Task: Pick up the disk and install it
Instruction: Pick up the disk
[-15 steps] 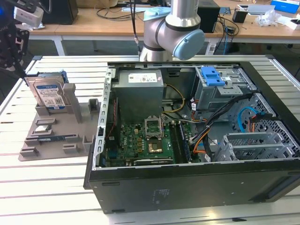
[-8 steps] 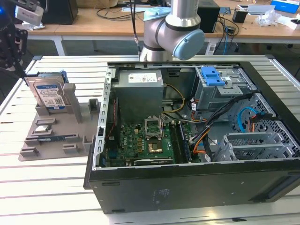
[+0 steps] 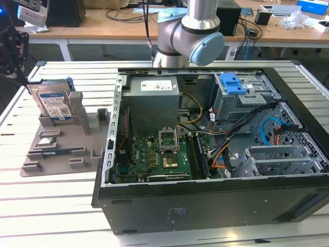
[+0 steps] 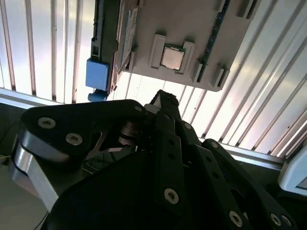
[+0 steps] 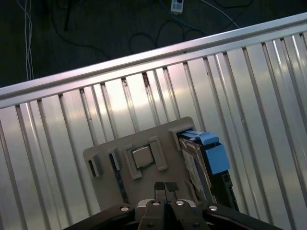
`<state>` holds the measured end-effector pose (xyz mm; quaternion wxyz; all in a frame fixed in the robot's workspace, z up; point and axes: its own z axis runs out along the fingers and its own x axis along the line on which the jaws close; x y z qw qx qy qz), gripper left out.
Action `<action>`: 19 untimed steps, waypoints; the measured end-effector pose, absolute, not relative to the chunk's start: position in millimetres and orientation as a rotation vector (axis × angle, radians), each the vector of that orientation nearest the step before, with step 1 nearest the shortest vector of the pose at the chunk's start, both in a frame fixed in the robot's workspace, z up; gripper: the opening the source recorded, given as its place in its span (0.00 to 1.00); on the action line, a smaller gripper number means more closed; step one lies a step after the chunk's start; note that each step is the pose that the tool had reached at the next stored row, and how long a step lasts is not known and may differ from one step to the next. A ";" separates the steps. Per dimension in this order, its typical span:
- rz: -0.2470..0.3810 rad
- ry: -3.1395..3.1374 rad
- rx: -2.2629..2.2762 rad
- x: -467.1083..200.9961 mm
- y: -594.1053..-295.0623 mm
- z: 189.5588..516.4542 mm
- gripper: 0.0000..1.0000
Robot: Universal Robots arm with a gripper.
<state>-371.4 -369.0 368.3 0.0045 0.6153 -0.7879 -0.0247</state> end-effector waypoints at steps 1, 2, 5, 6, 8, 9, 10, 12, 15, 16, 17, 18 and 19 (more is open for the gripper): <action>-0.077 -2.462 1.935 -371.4 -369.0 368.4 0.11; -0.077 -2.448 1.952 -371.4 -369.0 368.3 0.11; -0.077 -2.420 1.987 -371.4 -369.0 368.3 0.11; -0.077 -2.411 1.997 -371.4 -369.0 368.3 0.11; -0.077 -2.389 2.021 -371.4 -369.0 368.4 0.11; -0.077 -2.376 2.036 -371.4 -369.0 368.3 0.11; -0.076 -2.358 2.057 -371.4 -369.0 368.3 0.11; -0.076 -2.338 2.079 -371.4 -369.0 368.3 0.11; -0.076 -2.298 2.122 -371.4 -369.0 368.3 0.11; -0.076 -2.281 2.139 -371.4 -369.0 368.3 0.11; -0.076 -2.269 2.152 -371.4 -368.9 368.3 0.11; -0.075 -2.256 2.165 -371.4 -368.9 368.3 0.11; -0.075 -2.242 2.179 -371.4 -368.9 368.3 0.11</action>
